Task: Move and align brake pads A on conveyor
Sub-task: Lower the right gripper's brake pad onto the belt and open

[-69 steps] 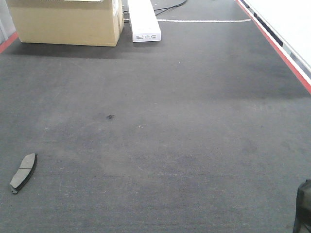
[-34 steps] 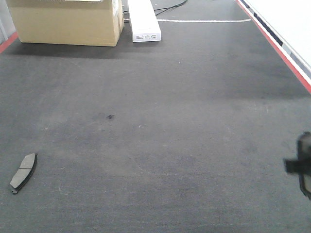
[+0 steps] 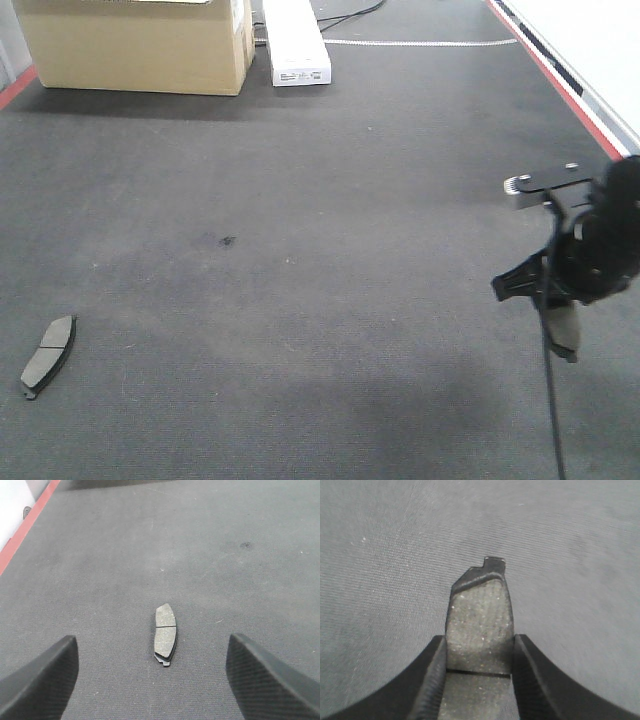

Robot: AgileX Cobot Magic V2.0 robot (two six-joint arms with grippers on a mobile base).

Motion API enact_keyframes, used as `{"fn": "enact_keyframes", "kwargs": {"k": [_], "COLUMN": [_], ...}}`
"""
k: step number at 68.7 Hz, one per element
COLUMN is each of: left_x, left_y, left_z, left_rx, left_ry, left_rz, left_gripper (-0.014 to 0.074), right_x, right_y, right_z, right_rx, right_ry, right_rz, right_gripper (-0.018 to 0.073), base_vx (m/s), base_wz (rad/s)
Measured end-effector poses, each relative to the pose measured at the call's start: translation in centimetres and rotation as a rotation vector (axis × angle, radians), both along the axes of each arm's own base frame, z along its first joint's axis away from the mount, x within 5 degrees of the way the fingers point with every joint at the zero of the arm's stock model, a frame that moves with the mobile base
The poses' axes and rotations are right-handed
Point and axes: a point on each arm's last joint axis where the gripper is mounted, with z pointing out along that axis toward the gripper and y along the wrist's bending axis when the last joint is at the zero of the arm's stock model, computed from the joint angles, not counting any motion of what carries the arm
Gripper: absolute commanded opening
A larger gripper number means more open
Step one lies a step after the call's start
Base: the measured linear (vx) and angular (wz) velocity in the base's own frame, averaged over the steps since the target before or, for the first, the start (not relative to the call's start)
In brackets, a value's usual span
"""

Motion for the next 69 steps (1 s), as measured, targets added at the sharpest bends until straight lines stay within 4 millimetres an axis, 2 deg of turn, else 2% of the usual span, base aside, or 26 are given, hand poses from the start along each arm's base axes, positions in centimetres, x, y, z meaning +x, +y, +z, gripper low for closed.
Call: {"fn": "enact_keyframes", "kwargs": {"k": [12, 27, 32, 47, 50, 69], "left_x": [0.0, 0.0, 0.0, 0.0, 0.0, 0.0], "left_y": [0.0, 0.0, 0.0, 0.0, 0.0, 0.0], "left_z": [0.0, 0.0, 0.0, 0.0, 0.0, 0.0], "left_rx": [0.000, 0.000, 0.000, 0.000, 0.000, 0.000], "left_ry": [0.000, 0.000, 0.000, 0.000, 0.000, 0.000], "left_rz": [0.000, 0.000, 0.000, 0.000, 0.000, 0.000], "left_gripper": [0.0587, 0.0587, 0.0587, 0.0587, 0.0587, 0.0587], "right_x": [2.5, 4.4, 4.7, 4.9, 4.8, 4.8], "right_y": [0.9, 1.3, 0.6, -4.4, -4.9, -4.8], "right_z": [-1.9, -3.7, -4.2, -4.6, -4.6, -4.6], "right_rx": [0.021, 0.059, 0.089, 0.207, 0.222, 0.263], "right_ry": [0.096, 0.166, 0.184, 0.211, 0.214, 0.215], "right_rz": [0.056, 0.062, 0.039, -0.095, -0.095, -0.059], "right_gripper": [-0.0004, -0.0004, -0.0004, -0.0004, -0.0004, -0.0004], "base_vx": [0.00, 0.00, 0.00, 0.00, 0.00, 0.00], "base_wz": [0.00, 0.00, 0.00, 0.00, 0.00, 0.00]}}
